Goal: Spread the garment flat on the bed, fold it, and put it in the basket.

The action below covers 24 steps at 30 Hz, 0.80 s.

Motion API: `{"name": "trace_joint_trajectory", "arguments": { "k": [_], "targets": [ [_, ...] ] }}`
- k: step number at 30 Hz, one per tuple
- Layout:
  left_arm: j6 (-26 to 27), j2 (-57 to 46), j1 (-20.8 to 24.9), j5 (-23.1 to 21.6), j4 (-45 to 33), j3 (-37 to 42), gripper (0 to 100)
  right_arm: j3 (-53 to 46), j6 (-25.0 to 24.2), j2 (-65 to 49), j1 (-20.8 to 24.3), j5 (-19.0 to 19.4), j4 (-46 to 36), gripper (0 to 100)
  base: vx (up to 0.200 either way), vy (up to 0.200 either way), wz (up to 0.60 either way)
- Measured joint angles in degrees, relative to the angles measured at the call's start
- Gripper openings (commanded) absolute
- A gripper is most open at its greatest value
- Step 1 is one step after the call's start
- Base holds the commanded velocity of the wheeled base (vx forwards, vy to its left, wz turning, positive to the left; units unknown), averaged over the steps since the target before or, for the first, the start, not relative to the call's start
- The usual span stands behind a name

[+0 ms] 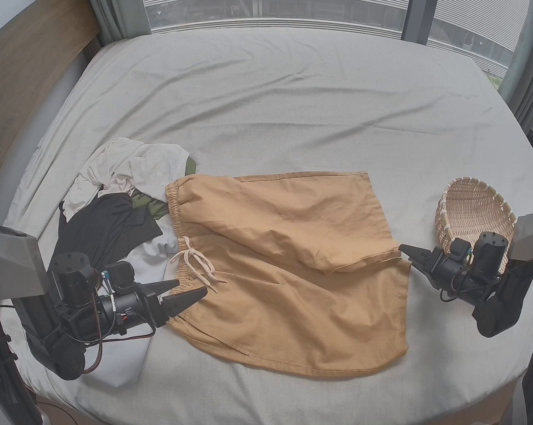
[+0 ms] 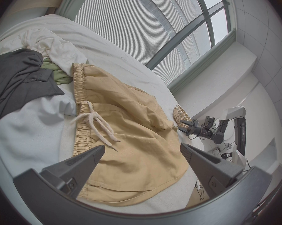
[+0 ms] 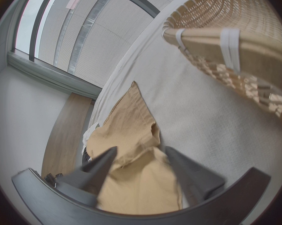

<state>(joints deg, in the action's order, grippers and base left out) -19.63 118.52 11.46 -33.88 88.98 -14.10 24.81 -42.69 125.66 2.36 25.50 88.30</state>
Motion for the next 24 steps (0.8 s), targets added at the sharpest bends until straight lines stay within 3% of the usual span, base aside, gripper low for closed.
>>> {"name": "trace_joint_trajectory", "arguments": {
  "k": [7, 13, 24],
  "targets": [
    [-0.3, -1.8, -3.1, -0.4, 0.0, 6.4, 100, -2.7, 0.7, -7.0, 1.1, -1.6, 0.0, 100, 0.0, 0.0, 0.0],
    [-0.2, -3.2, -5.2, -0.8, 0.0, 11.7, 100, -7.0, 0.8, -13.9, 4.9, -1.9, -0.1, 100, 0.0, 0.0, 0.0],
    [0.0, 0.6, -5.9, -0.3, 0.0, 12.9, 100, -8.7, 1.5, -18.6, 8.5, -2.1, -0.1, 100, 0.0, 0.0, 0.0]
  ]
}}
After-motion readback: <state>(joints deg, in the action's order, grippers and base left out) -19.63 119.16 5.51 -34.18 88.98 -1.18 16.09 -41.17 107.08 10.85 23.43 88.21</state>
